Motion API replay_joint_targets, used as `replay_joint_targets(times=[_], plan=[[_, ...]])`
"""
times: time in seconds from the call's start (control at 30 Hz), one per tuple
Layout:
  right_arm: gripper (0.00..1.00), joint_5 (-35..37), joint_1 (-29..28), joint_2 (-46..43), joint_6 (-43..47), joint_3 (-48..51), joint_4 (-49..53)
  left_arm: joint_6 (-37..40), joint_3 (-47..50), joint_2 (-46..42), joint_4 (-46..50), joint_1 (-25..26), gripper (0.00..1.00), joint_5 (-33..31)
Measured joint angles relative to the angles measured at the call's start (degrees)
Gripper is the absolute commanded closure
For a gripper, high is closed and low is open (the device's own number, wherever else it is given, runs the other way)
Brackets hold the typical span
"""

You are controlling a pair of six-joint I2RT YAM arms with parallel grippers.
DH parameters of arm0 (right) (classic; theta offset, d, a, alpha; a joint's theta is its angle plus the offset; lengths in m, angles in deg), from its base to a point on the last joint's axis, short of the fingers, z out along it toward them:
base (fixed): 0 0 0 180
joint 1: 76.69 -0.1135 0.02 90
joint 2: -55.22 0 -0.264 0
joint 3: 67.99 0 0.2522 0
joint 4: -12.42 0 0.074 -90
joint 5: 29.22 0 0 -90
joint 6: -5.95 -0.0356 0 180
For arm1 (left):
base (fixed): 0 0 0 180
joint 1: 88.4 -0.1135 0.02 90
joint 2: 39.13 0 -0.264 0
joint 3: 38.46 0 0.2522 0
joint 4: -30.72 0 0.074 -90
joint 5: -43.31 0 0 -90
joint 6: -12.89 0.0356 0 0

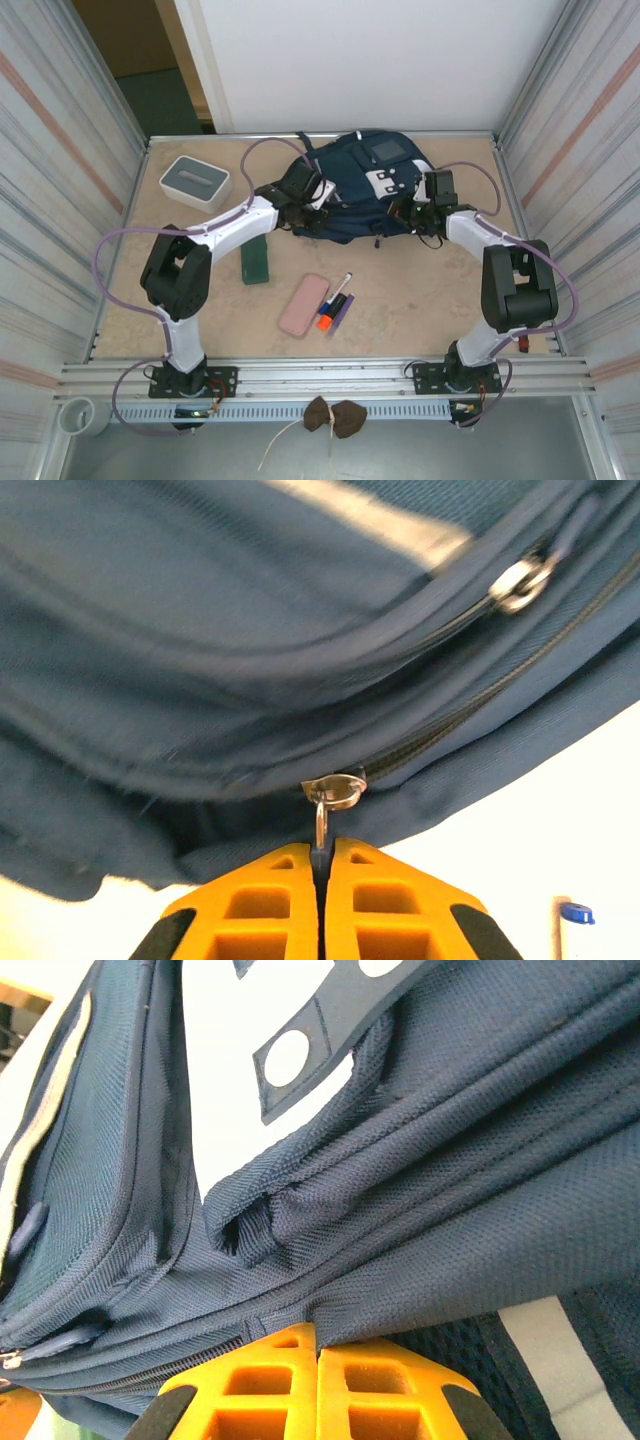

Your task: Pack the student bag

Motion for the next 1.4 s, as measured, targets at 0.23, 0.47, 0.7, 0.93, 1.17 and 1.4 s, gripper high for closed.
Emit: replay_joint_targets(times=[0.23, 0.47, 0.7, 0.93, 1.17, 1.4], plan=[[0.82, -1.2, 1.5, 2.6, 1.3, -6.4, 5.4, -2.0, -0.4, -1.6, -2.3, -0.2, 1.00, 8.2], [0.48, -1.4, 2.6, -0.7, 1.1, -5.0, 7.0, -4.9, -4.9, -0.7, -2.9, 3.0, 1.00, 13.5], [0.38, -5.6, 0.4, -8.7, -5.6, 5.9, 2.2, -5.9, -5.3, 1.1, -4.0, 5.4, 1.00, 15.3], [0.44, -5.5, -1.9, -8.3, -10.6, 8.0, -3.7, -5.9, -5.3, 1.4, -4.0, 5.7, 1.00, 15.5], [0.87, -5.0, -2.6, -6.0, -10.8, 7.4, -6.3, -5.8, -4.4, 1.4, -4.5, 5.7, 1.00, 15.5], [0.99, -4.2, 0.1, -6.0, -9.1, 7.3, -5.4, -5.1, -0.6, 0.2, -5.6, 4.1, 1.00, 15.1]])
